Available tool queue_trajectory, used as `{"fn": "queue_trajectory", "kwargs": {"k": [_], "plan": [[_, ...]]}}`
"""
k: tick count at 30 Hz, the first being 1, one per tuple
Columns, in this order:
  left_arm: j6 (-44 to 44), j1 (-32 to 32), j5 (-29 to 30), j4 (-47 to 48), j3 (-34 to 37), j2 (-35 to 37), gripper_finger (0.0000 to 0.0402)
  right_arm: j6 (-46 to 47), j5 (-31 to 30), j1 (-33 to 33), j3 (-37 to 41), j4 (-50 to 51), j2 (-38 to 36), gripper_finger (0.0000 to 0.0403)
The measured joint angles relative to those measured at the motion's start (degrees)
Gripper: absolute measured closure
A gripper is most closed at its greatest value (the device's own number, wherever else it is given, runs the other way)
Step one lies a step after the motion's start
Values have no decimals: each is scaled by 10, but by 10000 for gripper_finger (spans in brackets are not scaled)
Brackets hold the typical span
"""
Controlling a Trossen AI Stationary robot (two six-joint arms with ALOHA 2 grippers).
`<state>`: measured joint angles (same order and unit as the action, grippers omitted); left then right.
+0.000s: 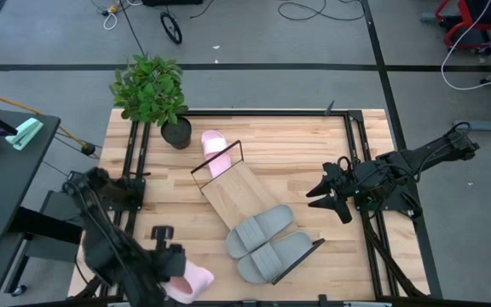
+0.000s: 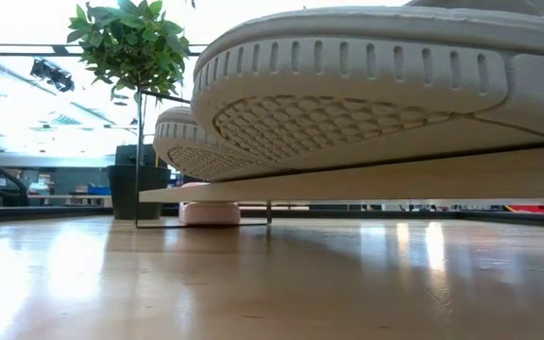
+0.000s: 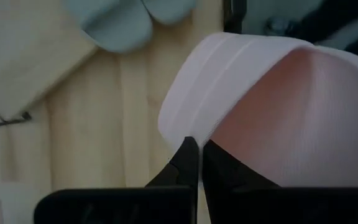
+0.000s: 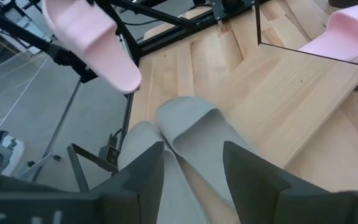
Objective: Pick and place slides into the shelf
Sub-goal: Put the bottom pink slide on the shelf
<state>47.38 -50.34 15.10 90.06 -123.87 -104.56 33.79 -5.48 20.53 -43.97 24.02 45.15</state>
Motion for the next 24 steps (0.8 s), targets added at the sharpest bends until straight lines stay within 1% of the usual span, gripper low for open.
{"fn": "queue_trajectory", "kwargs": {"k": [2, 5, 7, 10, 14, 16, 18, 21, 24], "plan": [[-1, 11, 41, -1, 0, 20, 393, -3, 0, 0, 0, 0, 0, 234], [-35, 34, 128, 0, 0, 49, 393, -4, 0, 0, 0, 0, 0, 234], [-85, 52, 178, 0, 0, 65, 393, -4, 0, 0, 0, 0, 0, 234], [-193, 86, 236, 0, 0, 73, 393, -4, 0, 0, 0, 0, 0, 234], [-362, 139, 297, -1, 2, 73, 393, -4, 0, 0, 0, 0, 0, 234], [-430, 171, 335, -1, 16, 73, 393, -4, 0, 0, 0, -1, 0, 234], [-469, 204, 367, -4, 41, 71, 393, 0, -1, 0, 0, 0, 0, 234], [-514, 243, 396, -8, 84, 71, 393, 5, -12, 0, 0, 0, 0, 234], [-534, 265, 408, -66, 139, 71, 393, 5, -21, 0, 0, 0, 0, 234]]}}
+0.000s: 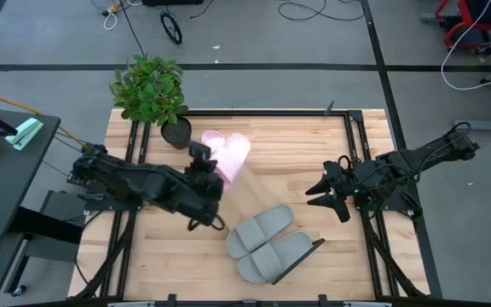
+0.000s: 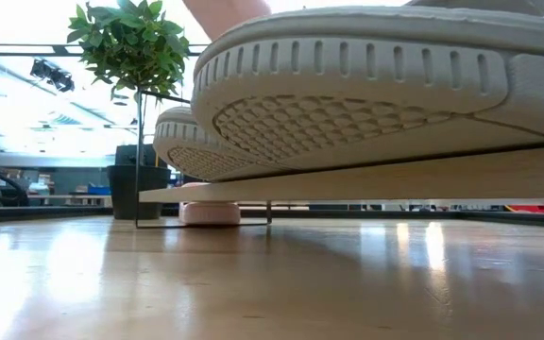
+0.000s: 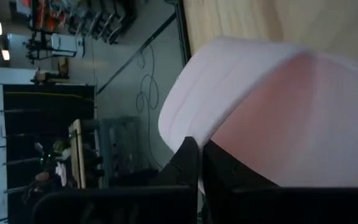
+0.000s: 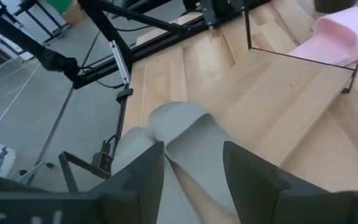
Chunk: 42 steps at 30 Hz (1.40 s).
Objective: Pick and place slides into the shelf
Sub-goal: Put the bottom pink slide on the shelf
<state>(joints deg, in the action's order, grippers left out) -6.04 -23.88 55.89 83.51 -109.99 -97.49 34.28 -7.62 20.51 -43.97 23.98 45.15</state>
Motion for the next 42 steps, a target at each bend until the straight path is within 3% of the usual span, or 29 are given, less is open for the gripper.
{"fn": "queue_trajectory", "kwargs": {"k": [7, 18, 24, 29, 42], "plan": [[-105, -20, -75, -207, 141, 0, 393, 6, -5, 0, 0, 0, 0, 233], [-36, -70, -28, -297, 273, 16, 393, 23, -5, 0, 0, 0, 0, 233], [-36, -90, -22, -348, 311, 16, 393, 44, -5, 0, 0, 0, 0, 233], [-18, -95, 31, -353, 328, 16, 393, 54, -5, 0, 0, 0, 0, 233], [-6, -98, 37, -360, 328, 16, 393, 67, -15, 0, 0, 0, 0, 234]]}}
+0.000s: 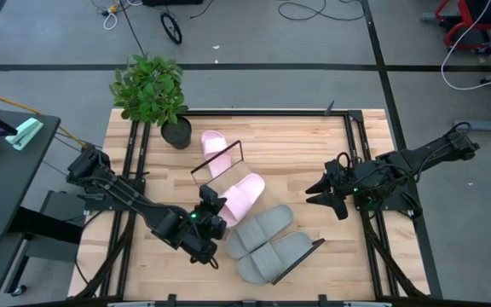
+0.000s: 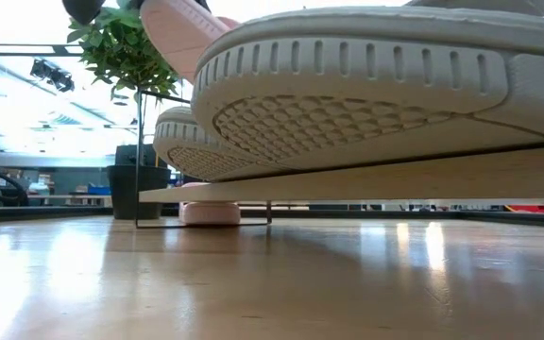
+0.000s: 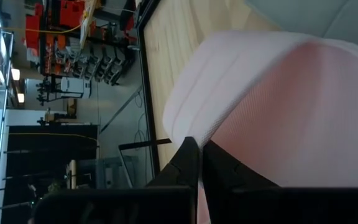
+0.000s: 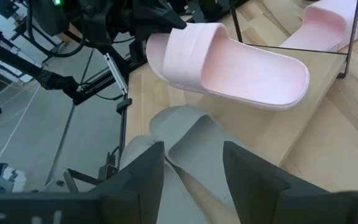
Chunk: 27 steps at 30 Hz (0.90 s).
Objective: Pick and place slides into the shelf
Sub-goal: Put the bottom pink slide on the shelf
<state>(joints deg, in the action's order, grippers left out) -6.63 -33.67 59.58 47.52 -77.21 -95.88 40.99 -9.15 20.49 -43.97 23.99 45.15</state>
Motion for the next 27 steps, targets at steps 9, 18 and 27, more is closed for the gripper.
{"fn": "queue_trajectory", "kwargs": {"k": [9, 18, 27], "plan": [[-3, -4, 5, -5, 0, 0, 393, 9, -1, 0, 0, 0, 0, 234], [-3, -9, 13, -13, 0, 0, 393, 6, -1, 0, 0, 0, 0, 234], [0, -13, 6, 7, 0, 0, 393, 8, -1, 0, 0, 0, 0, 234]]}}
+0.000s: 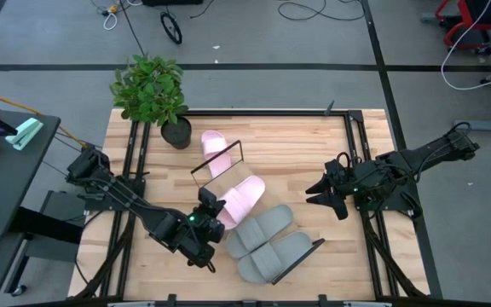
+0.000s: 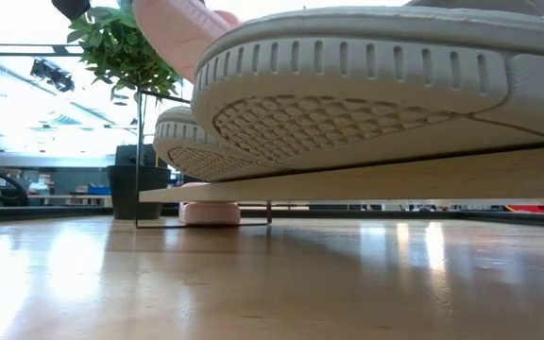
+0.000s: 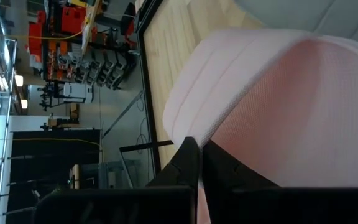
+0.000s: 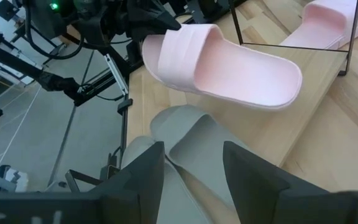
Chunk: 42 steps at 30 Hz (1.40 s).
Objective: Pick and place slides into the shelf
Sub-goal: Put the bottom pink slide on the shelf
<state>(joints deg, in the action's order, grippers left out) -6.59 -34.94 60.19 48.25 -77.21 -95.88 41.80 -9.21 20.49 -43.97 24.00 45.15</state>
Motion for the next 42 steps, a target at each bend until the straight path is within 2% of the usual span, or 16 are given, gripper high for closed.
{"fn": "queue_trajectory", "kwargs": {"k": [8, 19, 25, 31, 38, 42], "plan": [[46, 3, 16, -4, 23, 0, 393, 4, 0, 0, 0, 0, 0, 234], [46, -8, 16, -3, 29, -1, 393, 6, 0, 0, 0, 0, 0, 234], [44, -15, 16, -26, 74, -1, 393, 7, 0, 0, 0, 0, 0, 234], [41, -20, 28, -108, 109, -1, 393, 7, 0, 0, 0, 2, 0, 234], [-2, -24, 42, -238, 176, -1, 393, 37, 0, -1, 0, 9, 2, 238], [0, -33, 42, -269, 209, -1, 393, 55, 0, -1, 0, 23, 2, 245]]}}
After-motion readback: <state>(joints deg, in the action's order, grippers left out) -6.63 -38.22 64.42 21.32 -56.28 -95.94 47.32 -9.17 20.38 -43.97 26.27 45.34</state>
